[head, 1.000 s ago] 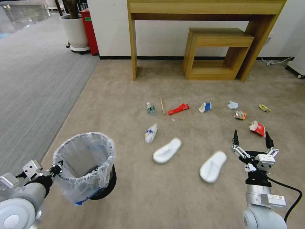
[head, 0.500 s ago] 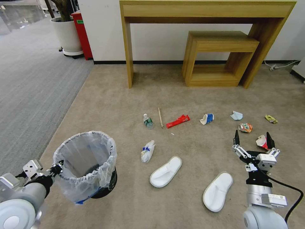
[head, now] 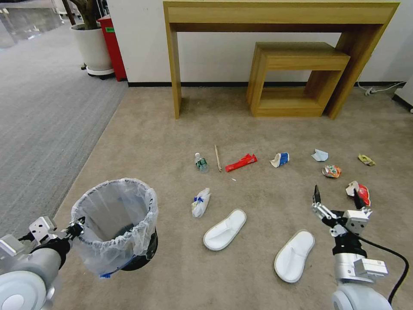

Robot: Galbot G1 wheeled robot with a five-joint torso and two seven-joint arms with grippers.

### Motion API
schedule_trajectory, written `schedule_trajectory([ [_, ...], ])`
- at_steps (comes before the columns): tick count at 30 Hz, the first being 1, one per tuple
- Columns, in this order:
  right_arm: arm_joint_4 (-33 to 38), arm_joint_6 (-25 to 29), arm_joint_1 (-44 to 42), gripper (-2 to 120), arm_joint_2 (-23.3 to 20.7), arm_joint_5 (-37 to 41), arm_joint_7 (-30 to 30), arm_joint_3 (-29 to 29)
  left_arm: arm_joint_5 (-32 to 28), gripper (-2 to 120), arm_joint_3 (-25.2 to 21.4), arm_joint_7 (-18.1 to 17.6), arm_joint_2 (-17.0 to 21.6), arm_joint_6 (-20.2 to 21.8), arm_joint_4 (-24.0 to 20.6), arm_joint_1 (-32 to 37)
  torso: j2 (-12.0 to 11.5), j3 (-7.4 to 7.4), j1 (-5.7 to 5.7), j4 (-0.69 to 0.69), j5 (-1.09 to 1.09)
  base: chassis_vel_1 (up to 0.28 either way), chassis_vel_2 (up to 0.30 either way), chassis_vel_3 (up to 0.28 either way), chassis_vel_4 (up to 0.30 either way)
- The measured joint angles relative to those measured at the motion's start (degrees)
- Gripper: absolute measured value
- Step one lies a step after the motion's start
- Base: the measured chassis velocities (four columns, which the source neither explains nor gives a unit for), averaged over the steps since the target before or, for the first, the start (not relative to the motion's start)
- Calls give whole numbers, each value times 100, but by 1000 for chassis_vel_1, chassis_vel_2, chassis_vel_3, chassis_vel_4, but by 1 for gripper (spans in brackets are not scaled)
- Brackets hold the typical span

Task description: Pick up the trash bin and place the garbage on the floor into it.

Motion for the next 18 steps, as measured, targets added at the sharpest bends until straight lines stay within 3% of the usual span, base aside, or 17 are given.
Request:
schedule_trajectory([
  [1, 27, -182, -19, 100, -124, 153, 58, -50, 22, 3, 13, 0, -3, 0, -7, 3, 0, 0, 0, 0, 0, 0, 0, 0, 0],
  [3, 99, -1185, 32, 100, -654, 997, 576, -368, 115, 3, 79, 1, -37, 0, -63, 13, 0, 1, 0, 0, 0, 0, 0, 0, 0],
  [4, 99, -1185, 32, 100, -654, 997, 576, -368, 115, 3, 79, 1, -37, 0, -63, 13, 0, 1, 0, 0, 0, 0, 0, 0, 0],
  [7, 0, -2674, 388, 100, -846, 2002, 1387, -683, 185, 3, 158, 10, -53, 0, -76, 1, 0, 1, 0, 0, -1, 0, 0, 0, 0],
  [11, -207, -3211, 622, 100, -836, 2328, 1701, -793, 205, 3, 165, 37, -57, 0, -76, 7, 0, 0, 0, 0, 0, 0, 0, 0, 0],
  [14, -911, -3709, 1088, 100, -766, 2796, 1947, -893, 193, 3, 110, 83, -57, 0, -76, 19, 0, 1, 0, 1, 0, 0, 0, 0, 0],
  [18, -1553, -3847, 1404, 100, -724, 3190, 1828, -986, 176, 3, 89, 96, -49, 0, -56, 13, 0, 1, 0, 0, -1, 0, 0, 0, 0],
])
